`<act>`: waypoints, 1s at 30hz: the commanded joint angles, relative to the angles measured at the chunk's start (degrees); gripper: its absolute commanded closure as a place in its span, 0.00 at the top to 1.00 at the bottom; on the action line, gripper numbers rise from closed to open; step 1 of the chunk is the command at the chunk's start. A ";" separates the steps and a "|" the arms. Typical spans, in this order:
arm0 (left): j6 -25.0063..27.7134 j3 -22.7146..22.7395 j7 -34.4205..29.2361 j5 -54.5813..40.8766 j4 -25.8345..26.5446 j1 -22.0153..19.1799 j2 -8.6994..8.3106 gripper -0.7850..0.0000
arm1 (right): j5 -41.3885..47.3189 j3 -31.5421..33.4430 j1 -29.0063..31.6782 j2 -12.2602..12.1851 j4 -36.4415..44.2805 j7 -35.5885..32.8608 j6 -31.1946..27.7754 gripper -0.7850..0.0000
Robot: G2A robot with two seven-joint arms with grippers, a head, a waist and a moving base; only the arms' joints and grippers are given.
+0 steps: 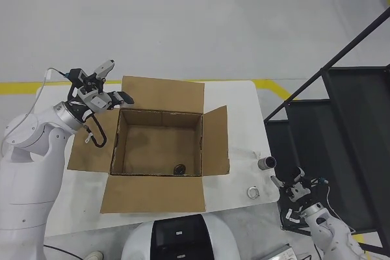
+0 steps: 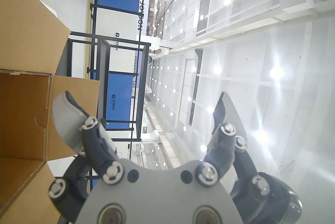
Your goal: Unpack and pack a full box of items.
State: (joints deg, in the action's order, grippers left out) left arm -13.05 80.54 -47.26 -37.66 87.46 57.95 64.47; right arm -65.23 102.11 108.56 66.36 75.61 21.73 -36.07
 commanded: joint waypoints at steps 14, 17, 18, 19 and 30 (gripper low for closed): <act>0.00 0.00 0.00 0.00 0.00 0.00 0.00 1.00 | -2.45 -0.32 0.00 -0.19 0.74 -1.14 -0.47 1.00; 0.00 0.00 0.00 0.00 0.00 0.00 0.00 1.00 | -6.97 -0.78 0.72 -0.46 1.06 0.20 -1.61 1.00; 0.00 0.00 0.00 0.00 0.00 0.00 0.00 1.00 | -8.34 -1.19 0.87 -0.51 0.96 0.77 -1.92 1.00; 0.00 0.00 0.00 0.00 0.00 0.00 0.00 1.00 | -9.25 -1.48 0.93 -0.53 0.68 1.43 -2.02 1.00; 0.00 0.00 0.00 0.00 0.00 0.00 0.00 1.00 | -21.10 -5.10 -0.66 -0.73 -3.54 8.59 4.34 0.44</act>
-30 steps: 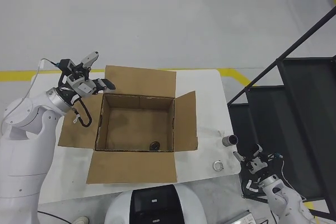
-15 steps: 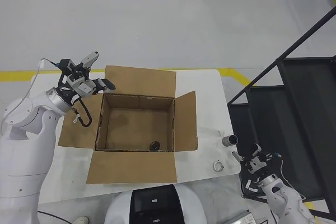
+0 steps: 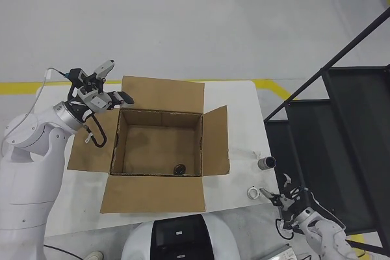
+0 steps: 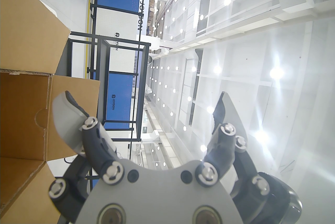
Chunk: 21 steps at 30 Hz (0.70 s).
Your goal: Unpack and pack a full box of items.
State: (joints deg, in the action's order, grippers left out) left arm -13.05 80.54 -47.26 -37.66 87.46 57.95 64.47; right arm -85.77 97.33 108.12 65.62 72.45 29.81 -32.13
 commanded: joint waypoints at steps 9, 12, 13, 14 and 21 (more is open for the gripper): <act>0.00 0.00 0.00 0.00 0.00 0.00 0.00 1.00 | -5.13 -3.30 -1.59 -0.01 -2.43 2.83 3.56 1.00; 0.00 0.00 0.00 0.00 0.00 0.00 0.00 1.00 | -4.94 -3.27 -1.58 -0.02 -2.53 3.14 3.63 1.00; 0.00 0.00 0.00 0.00 0.00 0.00 0.00 1.00 | -4.94 -3.27 -1.58 -0.02 -2.53 3.14 3.63 1.00; 0.00 0.00 0.00 0.00 0.00 0.00 0.00 1.00 | -4.94 -3.27 -1.58 -0.02 -2.53 3.14 3.63 1.00; 0.00 0.00 0.00 0.00 0.00 0.00 0.00 1.00 | -5.10 -3.34 -1.65 -0.03 -2.45 2.93 3.67 1.00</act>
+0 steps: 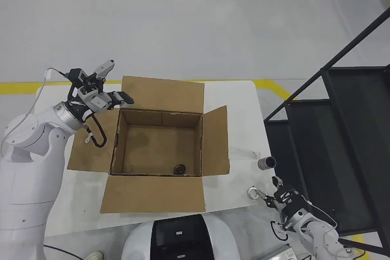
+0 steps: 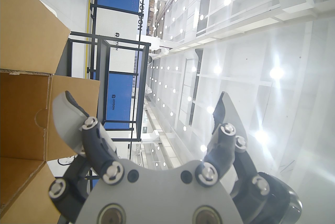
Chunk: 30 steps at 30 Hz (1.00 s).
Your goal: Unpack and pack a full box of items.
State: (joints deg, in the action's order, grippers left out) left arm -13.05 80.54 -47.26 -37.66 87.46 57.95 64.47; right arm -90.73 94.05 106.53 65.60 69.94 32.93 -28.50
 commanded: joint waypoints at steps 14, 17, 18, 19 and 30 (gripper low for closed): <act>0.00 0.00 0.00 0.00 0.00 0.00 0.00 1.00 | -8.44 -2.93 3.68 -0.91 4.11 3.30 -0.39 1.00; 0.00 0.00 0.00 0.00 0.00 0.00 0.00 1.00 | -8.05 -2.69 3.98 -1.07 5.02 3.08 -0.47 1.00; 0.00 0.00 0.00 0.00 0.00 0.00 0.00 1.00 | -7.73 -2.64 3.95 -1.10 5.24 2.76 -0.49 1.00; 0.00 0.00 0.00 0.00 0.00 0.00 0.00 1.00 | -7.22 -2.61 3.86 -1.11 5.34 2.32 -0.52 1.00; 0.00 0.00 0.00 0.00 0.00 0.00 0.00 1.00 | -3.63 -3.23 1.99 -1.05 3.64 -2.07 0.98 0.57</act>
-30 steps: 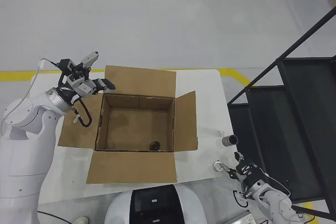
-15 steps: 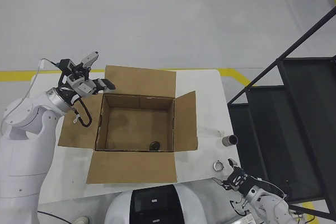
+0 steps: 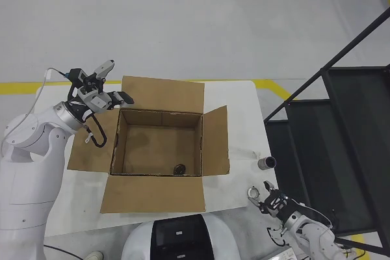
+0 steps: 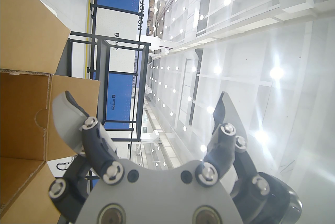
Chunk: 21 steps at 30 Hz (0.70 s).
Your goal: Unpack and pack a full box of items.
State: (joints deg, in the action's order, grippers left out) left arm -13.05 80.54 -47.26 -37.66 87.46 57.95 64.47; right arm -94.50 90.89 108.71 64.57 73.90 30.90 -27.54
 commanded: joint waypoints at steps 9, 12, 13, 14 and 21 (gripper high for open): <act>0.00 0.00 0.00 0.00 0.00 0.00 0.00 1.00 | 0.51 -1.46 -1.77 0.06 -2.66 -1.52 2.18 0.51; 0.00 0.00 0.00 0.00 0.00 0.00 0.00 1.00 | 1.01 -1.99 -2.49 0.15 -3.40 -2.72 2.91 0.49; 0.00 0.00 0.00 0.00 0.00 0.00 0.00 1.00 | 1.11 -2.15 -2.72 0.16 -3.59 -3.03 3.04 0.46; 0.00 0.00 0.00 0.00 0.00 0.00 0.00 1.00 | 1.25 -2.25 -2.89 0.18 -3.74 -3.29 3.18 0.44; 0.00 0.00 0.00 0.00 0.00 0.00 0.00 1.00 | 1.51 -2.91 -3.49 0.14 -4.46 -4.29 3.71 0.25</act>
State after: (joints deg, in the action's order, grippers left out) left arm -13.05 80.54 -47.26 -37.66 87.46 57.95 64.47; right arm -92.94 88.07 105.25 64.73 69.49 26.60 -23.85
